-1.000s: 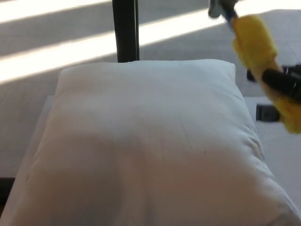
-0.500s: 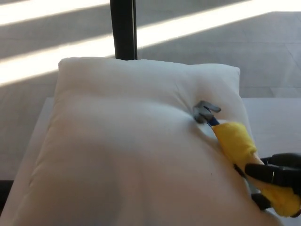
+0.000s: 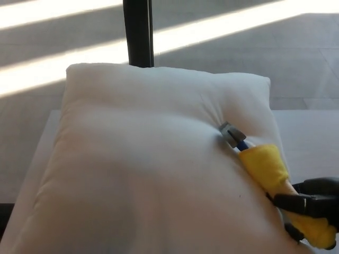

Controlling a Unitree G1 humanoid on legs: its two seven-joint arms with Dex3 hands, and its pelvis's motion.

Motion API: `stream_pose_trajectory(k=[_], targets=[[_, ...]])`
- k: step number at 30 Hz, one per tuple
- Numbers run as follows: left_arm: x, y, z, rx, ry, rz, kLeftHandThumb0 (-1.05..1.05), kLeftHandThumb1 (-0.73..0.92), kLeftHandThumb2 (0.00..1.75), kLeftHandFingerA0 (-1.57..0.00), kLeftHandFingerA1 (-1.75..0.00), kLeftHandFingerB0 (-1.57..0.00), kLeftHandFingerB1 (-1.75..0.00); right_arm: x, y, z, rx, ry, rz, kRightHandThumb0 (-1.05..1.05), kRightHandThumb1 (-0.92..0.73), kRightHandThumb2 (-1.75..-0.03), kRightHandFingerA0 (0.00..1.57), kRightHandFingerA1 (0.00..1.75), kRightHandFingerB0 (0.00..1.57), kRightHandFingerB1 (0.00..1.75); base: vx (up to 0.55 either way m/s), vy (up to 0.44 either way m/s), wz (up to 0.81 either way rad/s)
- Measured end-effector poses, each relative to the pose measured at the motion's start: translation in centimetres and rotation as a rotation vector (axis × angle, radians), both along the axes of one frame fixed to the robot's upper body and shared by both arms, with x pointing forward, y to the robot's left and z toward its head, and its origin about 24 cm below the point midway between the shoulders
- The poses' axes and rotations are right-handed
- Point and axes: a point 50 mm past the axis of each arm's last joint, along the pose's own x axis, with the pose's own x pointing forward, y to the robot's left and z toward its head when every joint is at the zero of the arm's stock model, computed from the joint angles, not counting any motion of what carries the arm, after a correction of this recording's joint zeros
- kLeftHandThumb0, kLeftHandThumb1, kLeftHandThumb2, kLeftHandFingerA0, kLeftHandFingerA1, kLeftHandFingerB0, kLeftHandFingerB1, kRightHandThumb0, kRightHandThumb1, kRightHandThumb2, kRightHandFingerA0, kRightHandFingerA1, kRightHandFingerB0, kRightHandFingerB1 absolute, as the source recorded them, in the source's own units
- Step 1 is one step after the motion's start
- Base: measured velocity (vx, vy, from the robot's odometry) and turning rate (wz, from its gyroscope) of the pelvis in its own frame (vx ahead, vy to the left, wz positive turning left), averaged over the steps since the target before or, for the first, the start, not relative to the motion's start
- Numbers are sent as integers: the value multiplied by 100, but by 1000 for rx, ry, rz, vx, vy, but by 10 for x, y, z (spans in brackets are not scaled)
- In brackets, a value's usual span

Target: A hammer is kept on the right hand side and a pillow is kept on the left hand side on the desk infront of the robot and the robot uses its right hand to pick up the hammer and makes a downward swinging motion to hit the pillow

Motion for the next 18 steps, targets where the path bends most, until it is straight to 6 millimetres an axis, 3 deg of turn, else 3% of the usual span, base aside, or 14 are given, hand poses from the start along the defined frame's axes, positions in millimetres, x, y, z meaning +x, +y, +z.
stream_pose_trajectory(k=[5,7,8,12,13,16,17,18], targets=[[-3,0,-1,-2,9,4,-68,84,65,-67,-53,-59,-43,5,3,13,14,-27,1,-32,-50,-128,107,175,77,175,0,0,0],[-4,0,-2,-4,14,8,-67,85,66,-65,-50,-57,-43,7,6,18,15,-42,13,-34,-52,-125,108,175,79,174,0,0,0],[-5,0,-2,-5,16,10,-68,84,65,-67,-54,-58,-44,7,7,20,17,-48,18,-33,-58,-115,108,175,78,175,0,0,0],[-6,0,-2,-7,16,16,-68,84,65,-66,-53,-58,-44,10,9,33,65,-71,8,-30,-52,-122,108,175,77,174,0,0,0],[-6,1,-2,-8,17,16,-68,84,65,-66,-53,-57,-44,11,10,38,88,-79,-2,-29,-51,-122,108,175,83,167,0,0,0],[-6,0,-2,-14,20,20,-68,85,65,-64,-52,-55,-43,18,10,59,153,-124,-36,-31,-61,-117,104,175,78,167,0,0,0],[-6,0,-2,-14,20,20,-68,85,65,-63,-53,-55,-44,19,9,66,170,-141,-48,-32,-65,-112,105,175,70,170,0,0,0],[-6,0,-2,-14,20,20,-68,85,65,-62,-53,-54,-44,20,9,71,184,-155,-57,-32,-70,-109,105,175,73,173,0,0,0]])
